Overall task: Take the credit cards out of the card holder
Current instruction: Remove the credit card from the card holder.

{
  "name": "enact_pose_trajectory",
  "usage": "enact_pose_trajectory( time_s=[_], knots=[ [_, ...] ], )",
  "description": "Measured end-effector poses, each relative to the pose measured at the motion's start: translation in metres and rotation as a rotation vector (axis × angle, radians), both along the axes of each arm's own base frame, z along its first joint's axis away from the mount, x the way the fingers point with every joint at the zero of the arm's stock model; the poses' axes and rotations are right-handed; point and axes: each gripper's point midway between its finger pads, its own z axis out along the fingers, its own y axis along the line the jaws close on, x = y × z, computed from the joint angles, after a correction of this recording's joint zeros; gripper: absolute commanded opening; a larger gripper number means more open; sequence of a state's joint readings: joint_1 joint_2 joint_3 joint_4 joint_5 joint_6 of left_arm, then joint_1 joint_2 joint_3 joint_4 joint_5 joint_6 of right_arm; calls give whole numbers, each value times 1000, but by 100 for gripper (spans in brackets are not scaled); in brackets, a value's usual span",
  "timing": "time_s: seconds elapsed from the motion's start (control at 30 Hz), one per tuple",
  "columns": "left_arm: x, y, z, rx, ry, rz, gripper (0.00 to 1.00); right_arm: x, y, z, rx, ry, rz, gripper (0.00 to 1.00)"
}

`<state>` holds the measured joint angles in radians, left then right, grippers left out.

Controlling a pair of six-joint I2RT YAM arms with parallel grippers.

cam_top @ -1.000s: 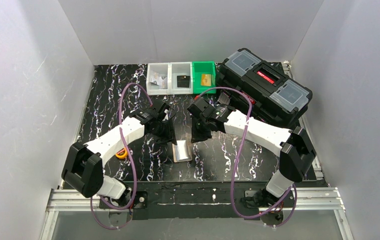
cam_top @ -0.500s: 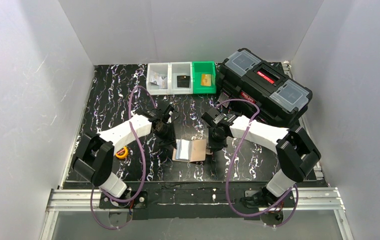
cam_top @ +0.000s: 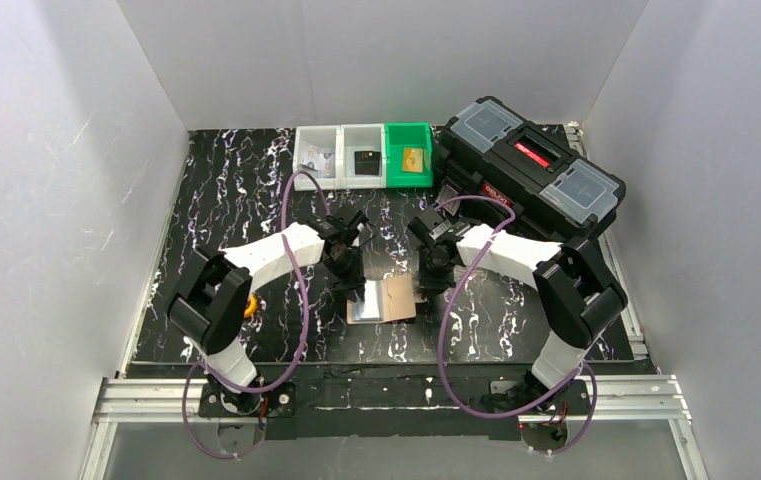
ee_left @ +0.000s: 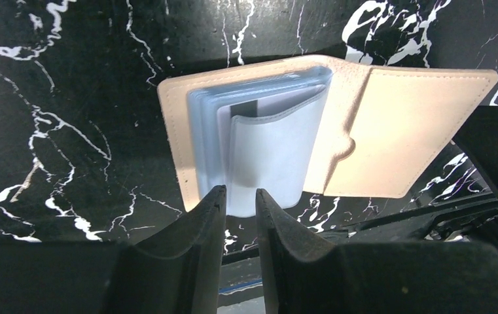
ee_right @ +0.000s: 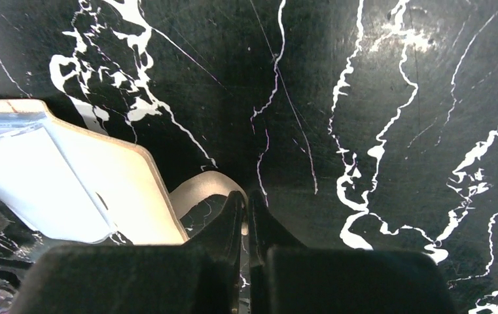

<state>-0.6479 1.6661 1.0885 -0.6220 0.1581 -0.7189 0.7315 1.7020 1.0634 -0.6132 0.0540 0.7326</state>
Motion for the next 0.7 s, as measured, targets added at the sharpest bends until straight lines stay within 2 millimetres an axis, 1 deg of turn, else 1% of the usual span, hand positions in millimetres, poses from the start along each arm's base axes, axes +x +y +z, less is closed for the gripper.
enact_pose_trajectory(
  time_s=[0.27, 0.47, 0.57, 0.7],
  knots=[
    [4, -16, -8, 11, 22, 1, 21, 6, 4, 2, 39, -10, 22, 1],
    [8, -29, -7, -4, 17, 7, 20, 4, 9, 5, 69, -4, 47, 1],
    [11, -40, -7, -28, 11, 6, 20, 4, 10, 8, 79, -5, 56, 8],
    [12, -50, -10, -53, 20, 5, 20, 4, 12, 19, 104, -25, 60, 22]
  ],
)
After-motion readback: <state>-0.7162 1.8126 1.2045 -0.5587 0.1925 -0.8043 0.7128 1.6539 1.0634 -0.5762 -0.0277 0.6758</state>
